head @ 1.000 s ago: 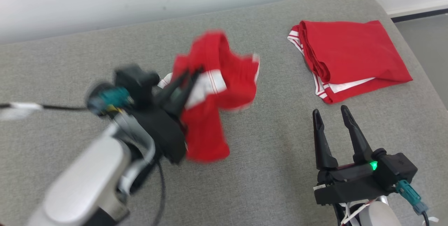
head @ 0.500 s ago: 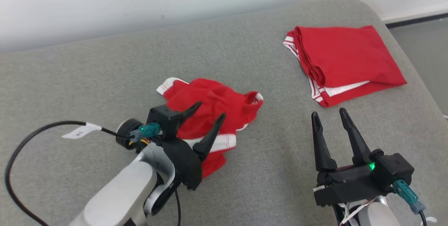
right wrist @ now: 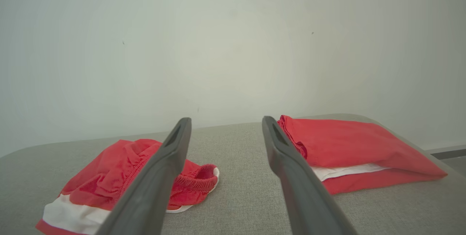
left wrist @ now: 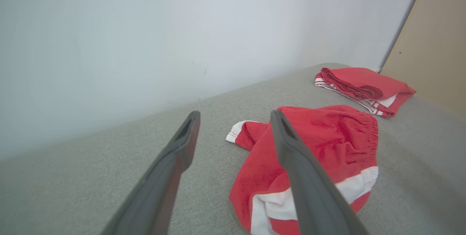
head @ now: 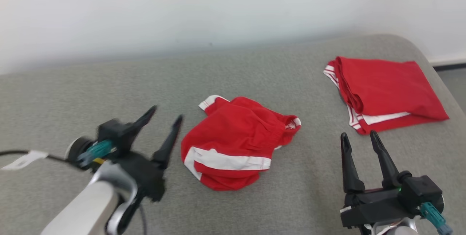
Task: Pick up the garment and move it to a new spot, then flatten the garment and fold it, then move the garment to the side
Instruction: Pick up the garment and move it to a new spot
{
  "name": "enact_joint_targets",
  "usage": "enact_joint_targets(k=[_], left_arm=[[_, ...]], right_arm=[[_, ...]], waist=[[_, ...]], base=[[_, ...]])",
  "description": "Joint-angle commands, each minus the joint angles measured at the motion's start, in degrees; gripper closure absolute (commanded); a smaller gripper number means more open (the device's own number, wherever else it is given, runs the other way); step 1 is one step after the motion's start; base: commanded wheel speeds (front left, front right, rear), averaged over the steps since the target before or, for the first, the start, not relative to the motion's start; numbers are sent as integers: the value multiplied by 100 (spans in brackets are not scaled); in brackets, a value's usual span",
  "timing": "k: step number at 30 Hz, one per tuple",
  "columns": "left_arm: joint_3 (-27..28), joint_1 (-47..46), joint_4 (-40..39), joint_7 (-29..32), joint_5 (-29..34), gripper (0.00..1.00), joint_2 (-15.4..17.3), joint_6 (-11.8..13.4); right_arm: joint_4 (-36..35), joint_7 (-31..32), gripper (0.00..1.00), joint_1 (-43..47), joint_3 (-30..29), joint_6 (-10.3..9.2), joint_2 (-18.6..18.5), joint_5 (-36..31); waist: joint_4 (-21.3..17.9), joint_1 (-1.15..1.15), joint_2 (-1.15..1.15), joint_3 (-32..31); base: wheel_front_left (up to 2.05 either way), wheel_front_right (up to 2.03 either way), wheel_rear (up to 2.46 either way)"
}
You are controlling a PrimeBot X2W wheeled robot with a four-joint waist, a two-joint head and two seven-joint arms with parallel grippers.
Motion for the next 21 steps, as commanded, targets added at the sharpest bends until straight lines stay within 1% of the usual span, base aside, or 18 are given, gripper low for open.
enact_joint_targets(k=[1, 6, 9, 10, 15, 21], left_arm=[[62, 199, -45, -50, -62, 0, 114, 66], [360, 776, -268, -261, -205, 0, 577, 371], [561, 1207, -484, -437, -270, 0, 823, 663], [670, 1507, -636, -548, -324, 0, 955, 846], [909, 2211, -913, -732, -437, 0, 1178, 1234], [1208, 2924, -1207, -947, -559, 0, 1147, 1624]], right_arm=[[-30, -5, 0, 79, -40, 5, -1, -59], [-68, -5, 0, 262, -204, 5, -2, -99], [-72, -5, 0, 340, -265, 5, -3, -114], [-83, -5, 0, 400, -298, 5, -1, -137], [-80, -4, 0, 514, -353, 5, -3, -205], [-87, -4, 0, 665, -455, 5, -21, -230]], waist=[[240, 1, 0, -227], [476, 1, 0, -357], [601, 1, 0, -409], [682, 1, 0, -439], [847, 1, 0, -510], [962, 1, 0, -563]], base=[[0, 0, 0], [0, 0, 0], [0, 0, 0], [0, 0, 0], [0, 0, 0], [0, 0, 0]])
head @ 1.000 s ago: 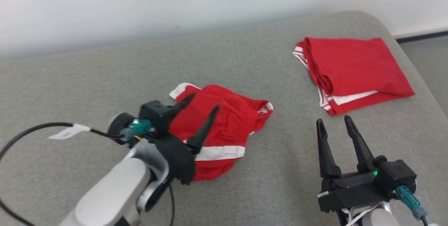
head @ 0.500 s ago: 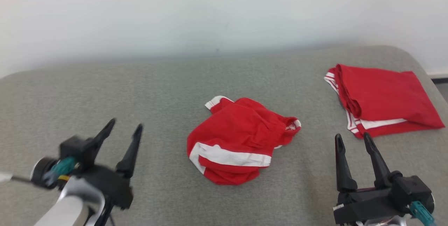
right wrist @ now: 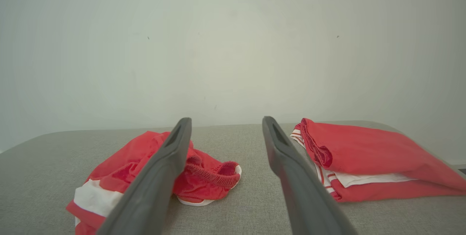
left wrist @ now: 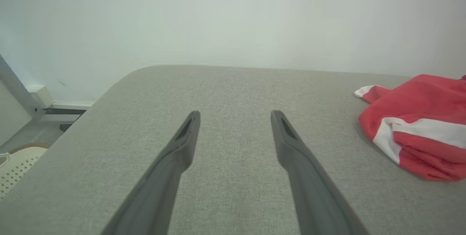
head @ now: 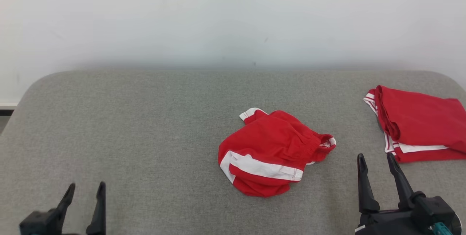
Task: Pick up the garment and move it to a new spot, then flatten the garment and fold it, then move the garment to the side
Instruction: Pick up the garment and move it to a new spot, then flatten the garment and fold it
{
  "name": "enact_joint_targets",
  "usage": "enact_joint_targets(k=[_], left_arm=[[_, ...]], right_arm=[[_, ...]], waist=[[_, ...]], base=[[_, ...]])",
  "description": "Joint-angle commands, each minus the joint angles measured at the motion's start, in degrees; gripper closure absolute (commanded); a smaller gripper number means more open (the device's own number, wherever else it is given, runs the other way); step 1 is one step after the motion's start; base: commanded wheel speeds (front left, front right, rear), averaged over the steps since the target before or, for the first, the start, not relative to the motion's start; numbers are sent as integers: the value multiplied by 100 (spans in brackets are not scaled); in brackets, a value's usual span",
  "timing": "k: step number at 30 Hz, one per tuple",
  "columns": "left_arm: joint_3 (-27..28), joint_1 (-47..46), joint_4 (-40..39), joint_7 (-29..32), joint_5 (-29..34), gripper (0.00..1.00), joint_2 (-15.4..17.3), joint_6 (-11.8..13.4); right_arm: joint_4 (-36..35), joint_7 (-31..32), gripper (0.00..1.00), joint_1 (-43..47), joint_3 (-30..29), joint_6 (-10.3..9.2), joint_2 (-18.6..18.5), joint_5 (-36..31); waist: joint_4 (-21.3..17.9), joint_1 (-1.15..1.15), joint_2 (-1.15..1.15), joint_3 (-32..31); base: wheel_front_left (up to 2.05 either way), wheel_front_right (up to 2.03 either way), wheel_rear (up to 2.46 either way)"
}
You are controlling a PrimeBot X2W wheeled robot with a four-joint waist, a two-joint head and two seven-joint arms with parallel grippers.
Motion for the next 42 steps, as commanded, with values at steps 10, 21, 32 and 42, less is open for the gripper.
enact_joint_targets(k=[10, 21, 32, 42], left_arm=[[732, 808, -178, -143, 382, 0, -284, 105], [1033, 916, -141, -139, 905, 0, -623, -131], [931, 827, 33, -140, 1111, 0, -720, -229], [905, 820, -19, -132, 1132, 0, -694, -204]], right_arm=[[-51, -4, 0, 291, -188, 5, -3, 0], [-47, -4, 0, 445, -211, 5, 6, 84], [2, -4, 0, 418, -164, 5, 7, 139], [67, -4, 0, 397, -150, 5, 7, 177]], waist=[[33, 0, 0, -29], [-66, 0, 0, -7], [-125, 0, 0, -24], [-154, 0, 0, -51]], base=[[0, 0, 0], [0, 0, 0], [0, 0, 0], [0, 0, 0]])
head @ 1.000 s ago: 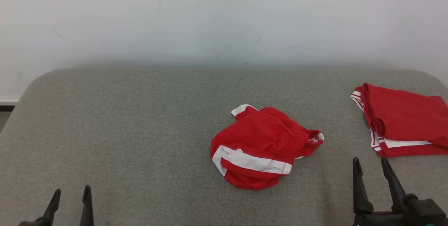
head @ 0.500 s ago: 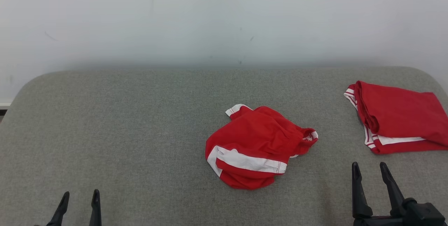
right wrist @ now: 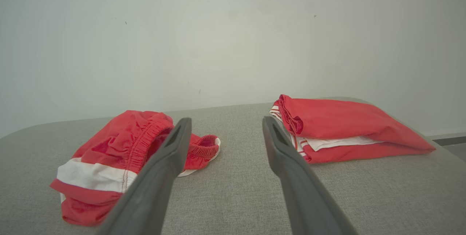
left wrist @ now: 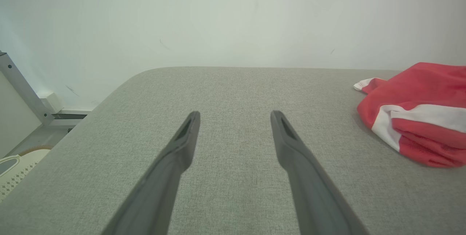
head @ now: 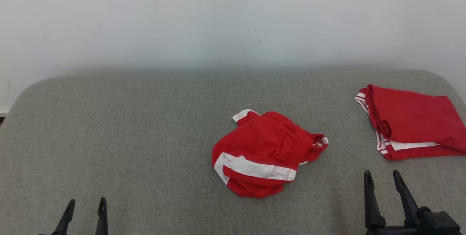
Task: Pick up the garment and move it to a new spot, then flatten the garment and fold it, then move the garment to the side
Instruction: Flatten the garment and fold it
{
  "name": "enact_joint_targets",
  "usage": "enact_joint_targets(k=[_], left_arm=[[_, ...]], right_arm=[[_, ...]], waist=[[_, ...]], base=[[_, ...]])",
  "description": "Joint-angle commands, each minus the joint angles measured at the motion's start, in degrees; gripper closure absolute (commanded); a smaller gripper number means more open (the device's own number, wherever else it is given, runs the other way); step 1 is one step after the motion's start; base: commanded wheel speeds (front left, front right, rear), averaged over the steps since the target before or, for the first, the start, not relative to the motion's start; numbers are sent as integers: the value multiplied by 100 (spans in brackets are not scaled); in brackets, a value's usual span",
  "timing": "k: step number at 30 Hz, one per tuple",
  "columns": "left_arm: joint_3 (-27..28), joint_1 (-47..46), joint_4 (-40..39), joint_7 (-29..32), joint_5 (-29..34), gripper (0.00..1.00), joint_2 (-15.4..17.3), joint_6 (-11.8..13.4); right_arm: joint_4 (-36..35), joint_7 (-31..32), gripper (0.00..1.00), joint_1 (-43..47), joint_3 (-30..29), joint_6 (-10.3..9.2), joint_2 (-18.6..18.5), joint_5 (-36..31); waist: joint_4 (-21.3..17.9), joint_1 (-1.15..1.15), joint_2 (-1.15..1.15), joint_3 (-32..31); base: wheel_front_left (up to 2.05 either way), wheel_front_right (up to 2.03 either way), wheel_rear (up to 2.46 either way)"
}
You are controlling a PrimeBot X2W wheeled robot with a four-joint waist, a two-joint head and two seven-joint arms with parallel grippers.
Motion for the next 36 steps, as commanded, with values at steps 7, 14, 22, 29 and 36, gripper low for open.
enact_joint_targets(k=[7, 14, 22, 29, 36], left_arm=[[-33, -15, -72, 13, 29, 0, 31, 46], [-47, 2, -107, 31, 16, 0, 41, 74], [-14, -2, -167, 16, 16, 0, 1, 127], [-56, -120, -166, 3, 70, 0, -81, 83], [-117, -246, -76, 0, 83, 0, -164, 22]], right_arm=[[31, -4, 0, 16, 3, 5, 1, 63], [48, -4, 0, 17, 21, 5, 1, 70], [113, -4, 0, 41, 147, 5, 3, 60], [700, 39, 0, -282, 791, 5, -47, 27], [1923, 220, 0, -1044, 1407, 5, -194, 255]], waist=[[-12, 0, 0, -10], [-18, 0, 0, -23], [16, 0, 0, -28], [252, 0, 0, 29], [546, 0, 0, 130]], base=[[0, 0, 0], [0, 0, 0], [0, 0, 0], [0, 0, 0], [0, 0, 0]])
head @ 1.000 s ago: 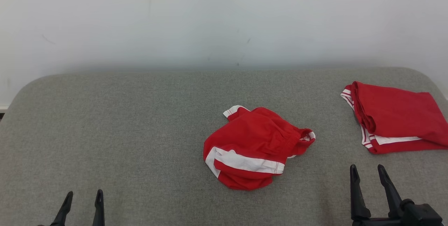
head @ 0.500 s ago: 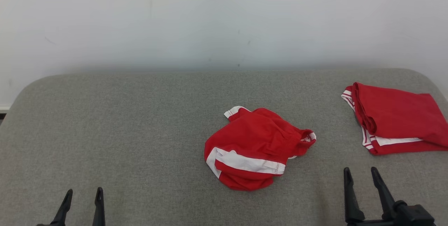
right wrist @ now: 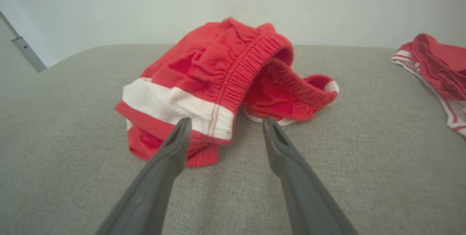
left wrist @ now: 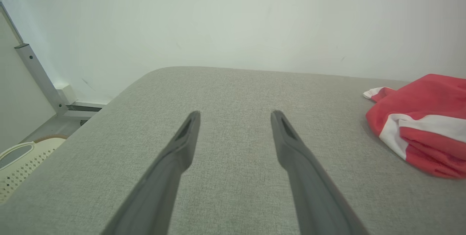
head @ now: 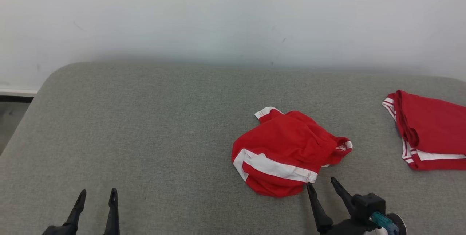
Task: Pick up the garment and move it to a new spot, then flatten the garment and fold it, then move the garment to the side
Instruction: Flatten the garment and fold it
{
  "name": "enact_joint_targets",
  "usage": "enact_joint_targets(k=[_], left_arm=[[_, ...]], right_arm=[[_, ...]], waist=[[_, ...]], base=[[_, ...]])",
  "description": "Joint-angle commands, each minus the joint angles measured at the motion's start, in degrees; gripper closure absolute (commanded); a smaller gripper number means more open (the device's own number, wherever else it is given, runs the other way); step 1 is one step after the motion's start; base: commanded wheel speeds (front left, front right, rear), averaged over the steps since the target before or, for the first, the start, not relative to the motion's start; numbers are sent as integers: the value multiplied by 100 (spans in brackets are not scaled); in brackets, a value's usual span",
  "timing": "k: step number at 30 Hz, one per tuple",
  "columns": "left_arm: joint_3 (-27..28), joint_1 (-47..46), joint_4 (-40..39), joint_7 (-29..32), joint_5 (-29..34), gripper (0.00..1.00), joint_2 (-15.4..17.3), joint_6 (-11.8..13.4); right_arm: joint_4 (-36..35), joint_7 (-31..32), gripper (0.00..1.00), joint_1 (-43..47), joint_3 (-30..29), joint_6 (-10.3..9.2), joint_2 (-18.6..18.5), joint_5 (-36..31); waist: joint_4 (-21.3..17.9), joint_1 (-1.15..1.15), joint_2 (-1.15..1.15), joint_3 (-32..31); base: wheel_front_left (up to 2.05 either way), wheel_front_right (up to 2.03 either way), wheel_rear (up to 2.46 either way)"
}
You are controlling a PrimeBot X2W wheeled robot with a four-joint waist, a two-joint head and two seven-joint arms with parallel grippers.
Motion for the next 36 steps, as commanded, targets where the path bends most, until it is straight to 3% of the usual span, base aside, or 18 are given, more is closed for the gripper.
enact_joint_targets(k=[1, 8, 9, 10, 16, 25, 31, 36], left_arm=[[1, -86, 23, -18, 50, 0, -38, -12], [-80, -280, 184, -27, 82, 0, -171, -142], [-95, -313, 199, -28, 88, 0, -182, -163], [-95, -327, 215, -29, 93, 0, -190, -186], [-49, -329, 296, -36, 86, 0, -234, -224], [-12, -329, 363, -40, 129, 0, -330, -289], [67, -304, 365, -37, 144, 0, -315, -289], [110, -220, 335, -38, 177, 0, -312, -277]], right_arm=[[213, -1, 0, -158, 64, 5, -63, 66], [1655, -131, 0, -1068, 510, 5, -119, 365], [1777, -148, 65, -1155, 565, 5, -117, 404], [1869, -172, 100, -1248, 640, 5, -120, 443], [1906, -228, 100, -1747, 955, 5, -100, 582], [868, -222, 100, -2690, 2029, 5, 128, 888], [211, -222, 100, -3197, 2295, 5, 161, 1146], [-190, -222, 100, -3007, 2434, 5, 169, 1297]], waist=[[142, 0, 0, 73], [460, 0, 0, 152], [500, 0, 0, 155], [526, 0, 0, 153], [587, 0, 0, 120], [636, 0, 0, 59], [614, 0, 0, 43], [538, 0, 0, -19]], base=[[0, 0, 0], [0, 0, 0], [0, 0, 0], [0, 0, 0], [0, 0, 0], [0, 0, 0], [0, 0, 0], [0, 0, 0]])
